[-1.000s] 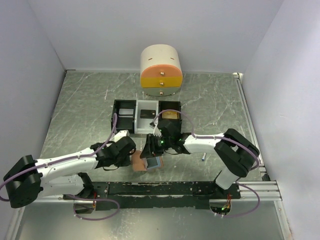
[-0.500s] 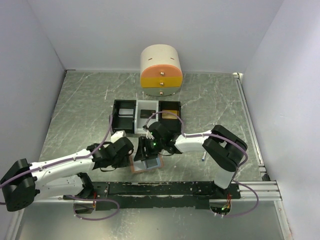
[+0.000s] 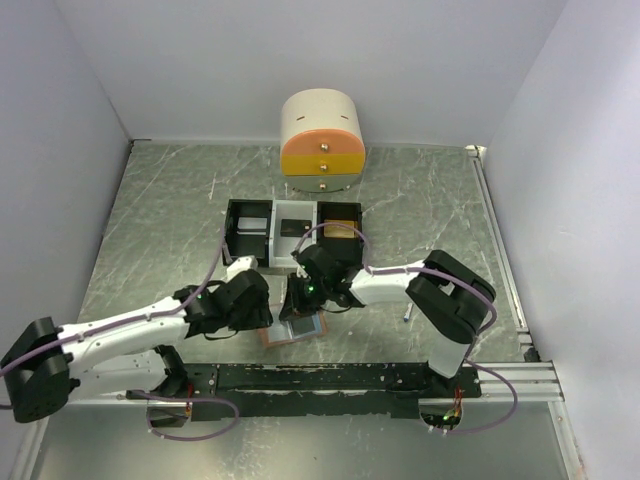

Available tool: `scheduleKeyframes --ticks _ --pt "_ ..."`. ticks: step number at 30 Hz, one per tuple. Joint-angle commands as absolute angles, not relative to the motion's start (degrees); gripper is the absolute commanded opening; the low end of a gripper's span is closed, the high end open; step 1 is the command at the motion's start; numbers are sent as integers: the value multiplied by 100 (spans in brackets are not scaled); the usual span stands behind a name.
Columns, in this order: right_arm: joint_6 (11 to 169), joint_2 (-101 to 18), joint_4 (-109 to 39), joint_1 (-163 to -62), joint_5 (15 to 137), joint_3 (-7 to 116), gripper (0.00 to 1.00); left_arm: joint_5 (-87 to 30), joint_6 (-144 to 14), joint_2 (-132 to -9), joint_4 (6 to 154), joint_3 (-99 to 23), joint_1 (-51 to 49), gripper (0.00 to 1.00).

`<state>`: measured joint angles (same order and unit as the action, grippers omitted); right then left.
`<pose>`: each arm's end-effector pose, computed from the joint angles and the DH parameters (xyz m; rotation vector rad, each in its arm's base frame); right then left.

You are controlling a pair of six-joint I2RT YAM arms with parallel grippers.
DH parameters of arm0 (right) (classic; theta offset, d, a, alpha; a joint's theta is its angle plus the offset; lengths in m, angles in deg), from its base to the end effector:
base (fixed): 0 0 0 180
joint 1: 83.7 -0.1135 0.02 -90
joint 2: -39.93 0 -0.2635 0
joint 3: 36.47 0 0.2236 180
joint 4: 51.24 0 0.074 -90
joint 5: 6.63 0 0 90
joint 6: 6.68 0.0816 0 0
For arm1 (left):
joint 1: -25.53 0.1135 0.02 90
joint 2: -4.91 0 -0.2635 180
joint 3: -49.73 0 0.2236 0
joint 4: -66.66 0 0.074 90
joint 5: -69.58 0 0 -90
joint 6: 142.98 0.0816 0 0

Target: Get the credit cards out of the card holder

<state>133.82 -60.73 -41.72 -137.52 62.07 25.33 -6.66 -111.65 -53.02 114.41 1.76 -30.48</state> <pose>0.1783 0.2940 0.1200 -0.2763 2.7445 1.1432 0.1179 -0.1402 0.1686 -0.1513 2.5992 -0.4647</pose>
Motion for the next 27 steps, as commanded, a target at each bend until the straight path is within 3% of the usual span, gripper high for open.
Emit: scheduleKeyframes --ticks 1,9,13,17,27 --pt "13269 -5794 -3951 -13773 6518 2516 16 -708 -10969 -5865 10897 172 -3016 63" --pt "13120 -4852 -3111 -13759 7448 2463 19 -207 -10962 -6369 11197 31 -3011 48" --pt "13074 -4498 -2310 -13702 8262 2491 28 -496 -10879 -6351 10857 189 -3011 41" --pt "13104 -4400 -2242 -13544 8088 2297 37 -753 -10779 -6418 10551 293 -3008 35" --pt "13236 -4598 -2542 -13545 7762 2111 37 -807 -10782 -6544 10597 243 -3012 30"
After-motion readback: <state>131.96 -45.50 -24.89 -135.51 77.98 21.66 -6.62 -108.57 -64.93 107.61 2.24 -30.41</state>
